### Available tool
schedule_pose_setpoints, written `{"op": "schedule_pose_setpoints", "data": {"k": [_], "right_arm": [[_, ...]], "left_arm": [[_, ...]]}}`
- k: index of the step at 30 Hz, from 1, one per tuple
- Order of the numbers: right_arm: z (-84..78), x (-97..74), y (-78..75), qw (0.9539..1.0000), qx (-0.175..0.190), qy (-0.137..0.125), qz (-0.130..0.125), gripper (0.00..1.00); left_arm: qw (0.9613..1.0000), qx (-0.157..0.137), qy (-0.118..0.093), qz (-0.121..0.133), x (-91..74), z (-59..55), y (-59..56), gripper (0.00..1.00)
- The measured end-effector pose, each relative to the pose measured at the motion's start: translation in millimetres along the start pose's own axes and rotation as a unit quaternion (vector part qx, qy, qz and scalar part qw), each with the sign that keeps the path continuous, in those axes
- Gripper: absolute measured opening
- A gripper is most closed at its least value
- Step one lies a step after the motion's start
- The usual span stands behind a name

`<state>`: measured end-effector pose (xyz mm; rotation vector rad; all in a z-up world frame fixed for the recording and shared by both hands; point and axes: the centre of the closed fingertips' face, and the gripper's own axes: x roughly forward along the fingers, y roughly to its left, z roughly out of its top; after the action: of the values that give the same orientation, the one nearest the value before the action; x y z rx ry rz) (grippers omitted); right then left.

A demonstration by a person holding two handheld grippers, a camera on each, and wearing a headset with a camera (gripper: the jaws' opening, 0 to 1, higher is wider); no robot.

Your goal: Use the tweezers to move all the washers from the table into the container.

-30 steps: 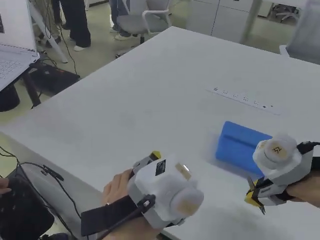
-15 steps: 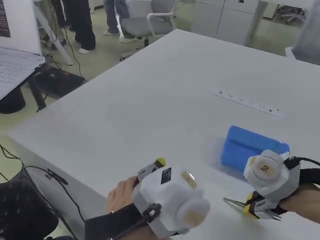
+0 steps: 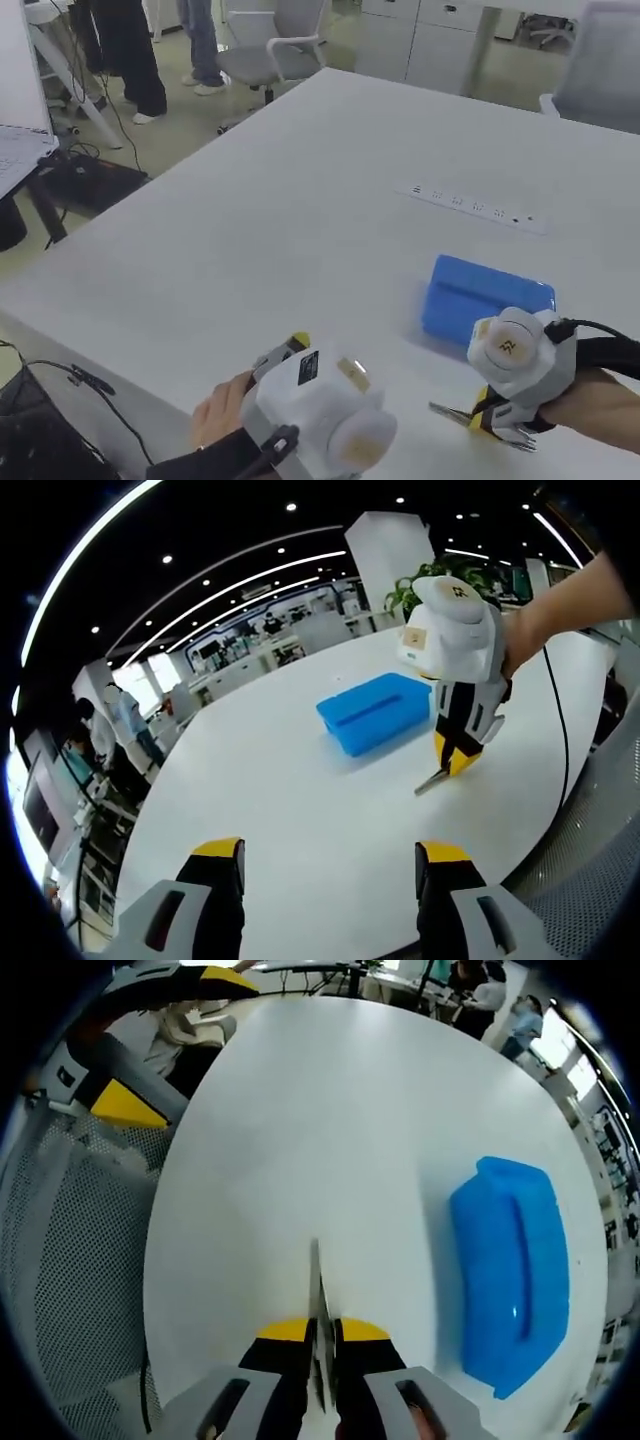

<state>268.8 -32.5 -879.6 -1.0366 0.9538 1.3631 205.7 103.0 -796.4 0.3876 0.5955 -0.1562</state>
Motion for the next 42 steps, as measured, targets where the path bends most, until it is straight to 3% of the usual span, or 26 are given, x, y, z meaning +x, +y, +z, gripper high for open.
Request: {"op": "schedule_pose_setpoints", "data": {"k": [3,4,6,8,10,12,13,15,16,19,20,21,22,23,24,26,31,32,35,37,42], "right_arm": [[1.9,-0.2,4.4,0.9976,0.064,-0.013,0.021,0.11],[2.0,-0.5,4.0,0.9974,0.068,-0.016,0.019,0.13],[-2.3,-1.9,-2.2,0.9967,0.077,-0.021,-0.011,0.2],[-2.7,-5.3,-4.0,0.995,0.091,-0.036,-0.023,0.22],[1.7,-16.3,-7.5,0.9877,0.129,-0.077,-0.044,0.25],[2.5,-29.7,-8.9,0.9759,0.177,-0.114,-0.058,0.31],[3.1,-38.5,-11.5,0.967,0.2,-0.139,-0.076,0.34],[2.3,-49.6,-11.1,0.9559,0.224,-0.164,-0.095,0.4],[0.6,-58.5,-10.7,0.9458,0.246,-0.181,-0.11,0.43],[-2.3,-76.1,-5.7,0.9277,0.276,-0.214,-0.132,0.49],[-1.5,-86.8,-0.9,0.9186,0.287,-0.228,-0.148,0.51],[-1.6,-93.6,3.4,0.9133,0.294,-0.236,-0.155,0.53],[-4.5,-102.6,7.9,0.9034,0.309,-0.248,-0.164,0.55],[-5.1,-105.5,9.7,0.8995,0.315,-0.253,-0.167,0.56],[-9.1,-114.9,14.0,0.8875,0.331,-0.267,-0.177,0.58],[-18.9,-127.8,20.7,0.8702,0.354,-0.282,-0.195,0.63],[-45.3,-147.0,35.0,0.8512,0.382,-0.286,-0.218,0.77],[-48.2,-152.5,37.3,0.84,0.396,-0.297,-0.221,0.78],[-50.9,-165.1,38.1,0.8147,0.419,-0.329,-0.229,0.85],[-56.7,-172.3,37.5,0.805,0.422,-0.338,-0.245,0.88],[-75.1,-175.3,36.2,0.7906,0.438,-0.338,-0.262,0.94]], "left_arm": [[1.0,-0.001,0.001,0.0,0.4,-0.4,0.0,0.7],[1.0,-0.001,0.0,0.001,0.6,-0.4,0.1,0.7],[1.0,-0.002,0.001,0.003,0.8,-0.8,0.8,0.7],[1.0,-0.003,0.001,0.003,0.9,-1.0,1.0,0.71],[1.0,-0.003,0.0,0.005,0.8,-1.0,1.6,0.71],[1.0,-0.005,-0.001,0.005,0.5,-0.6,1.9,0.71],[1.0,-0.005,-0.002,0.006,0.2,-0.1,2.2,0.71],[1.0,-0.006,-0.003,0.006,0.0,0.2,2.1,0.71],[1.0,-0.006,-0.004,0.005,0.0,0.5,1.7,0.71],[0.9999,-0.008,-0.007,0.005,-0.5,1.6,2.1,0.72],[0.9999,-0.01,-0.008,0.006,-0.7,2.0,2.9,0.72],[0.9999,-0.011,-0.01,0.007,-1.1,2.4,3.4,0.72],[0.9998,-0.015,-0.014,0.008,-2.3,4.1,4.3,0.72],[0.9997,-0.016,-0.016,0.008,-2.8,4.7,4.7,0.72],[0.9996,-0.018,-0.019,0.007,-3.2,5.6,4.6,0.72],[0.9996,-0.019,-0.022,0.004,-3.9,6.8,3.8,0.72],[0.999,-0.029,-0.033,-0.01,-5.2,11.3,-0.9,0.72],[0.999,-0.028,-0.033,-0.012,-5.3,11.5,-1.5,0.72],[0.9985,-0.035,-0.036,-0.022,-7.6,13.9,-3.9,0.73],[0.9977,-0.047,-0.042,-0.025,-9.6,16.4,-2.4,0.76],[0.994,-0.079,-0.067,-0.035,-14.9,26.0,1.2,0.77]]}}
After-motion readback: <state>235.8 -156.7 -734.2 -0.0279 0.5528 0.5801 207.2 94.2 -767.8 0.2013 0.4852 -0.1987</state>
